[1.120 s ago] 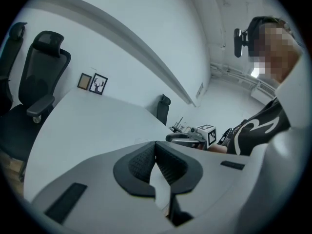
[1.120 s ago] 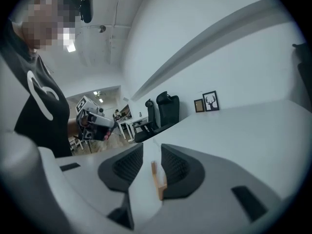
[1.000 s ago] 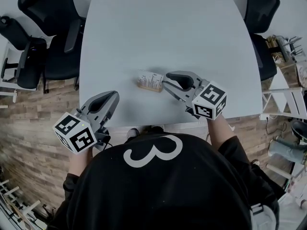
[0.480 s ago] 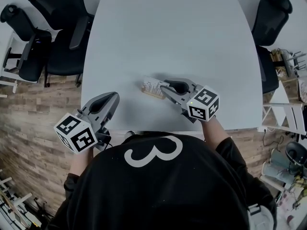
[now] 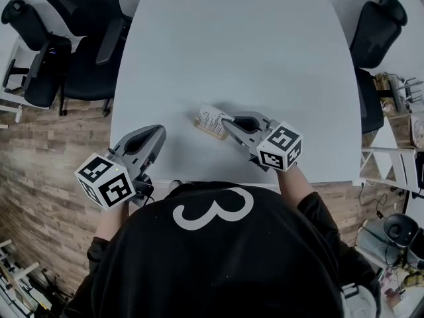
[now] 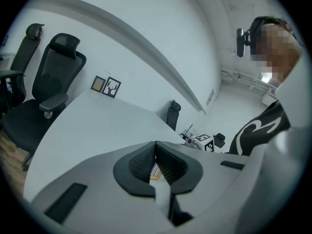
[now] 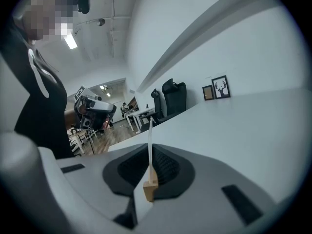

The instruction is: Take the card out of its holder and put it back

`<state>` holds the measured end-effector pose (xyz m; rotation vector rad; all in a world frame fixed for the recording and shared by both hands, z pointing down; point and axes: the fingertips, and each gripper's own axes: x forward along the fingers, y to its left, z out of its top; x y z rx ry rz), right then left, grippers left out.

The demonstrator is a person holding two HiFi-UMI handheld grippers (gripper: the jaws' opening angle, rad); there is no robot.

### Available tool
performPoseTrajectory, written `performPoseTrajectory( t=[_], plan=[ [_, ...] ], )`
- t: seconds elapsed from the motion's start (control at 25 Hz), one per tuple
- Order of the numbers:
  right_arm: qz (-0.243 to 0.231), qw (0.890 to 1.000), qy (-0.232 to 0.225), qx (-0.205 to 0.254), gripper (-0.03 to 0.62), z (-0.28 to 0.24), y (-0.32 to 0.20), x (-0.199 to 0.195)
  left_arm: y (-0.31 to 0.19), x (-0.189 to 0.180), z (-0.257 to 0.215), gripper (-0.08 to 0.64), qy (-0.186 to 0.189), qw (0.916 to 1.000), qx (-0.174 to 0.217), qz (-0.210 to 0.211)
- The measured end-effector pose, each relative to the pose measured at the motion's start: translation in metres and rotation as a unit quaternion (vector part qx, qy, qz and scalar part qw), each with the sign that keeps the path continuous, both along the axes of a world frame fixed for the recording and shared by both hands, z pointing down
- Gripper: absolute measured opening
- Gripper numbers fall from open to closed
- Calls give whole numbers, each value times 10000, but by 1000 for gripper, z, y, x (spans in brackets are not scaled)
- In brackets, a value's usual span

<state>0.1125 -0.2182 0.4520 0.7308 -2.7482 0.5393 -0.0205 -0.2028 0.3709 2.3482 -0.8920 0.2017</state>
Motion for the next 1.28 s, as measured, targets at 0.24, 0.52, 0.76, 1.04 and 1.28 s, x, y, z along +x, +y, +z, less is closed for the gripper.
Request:
performPoseTrajectory(
  t=[0.24,0.52,0.76,1.04,1.28],
  plan=[
    [-95,9997,161,180,23,-1,2,-1,5,2,5,12,-45,10000,-47,-31],
    [39,9997,-58,225,21,-12,0,1,12,3,9,12,-67,9999,-136,-59],
    [170,9990,-51,414,21,-25,1,2,15,5,12,12,-60,9999,-124,39],
    [420,9959,-63,801,21,-57,1,14,27,5,3,12,-35,9999,-62,123],
    [791,9898,-209,1162,21,-98,12,19,43,-10,-9,12,29,9998,62,180]
  ],
)
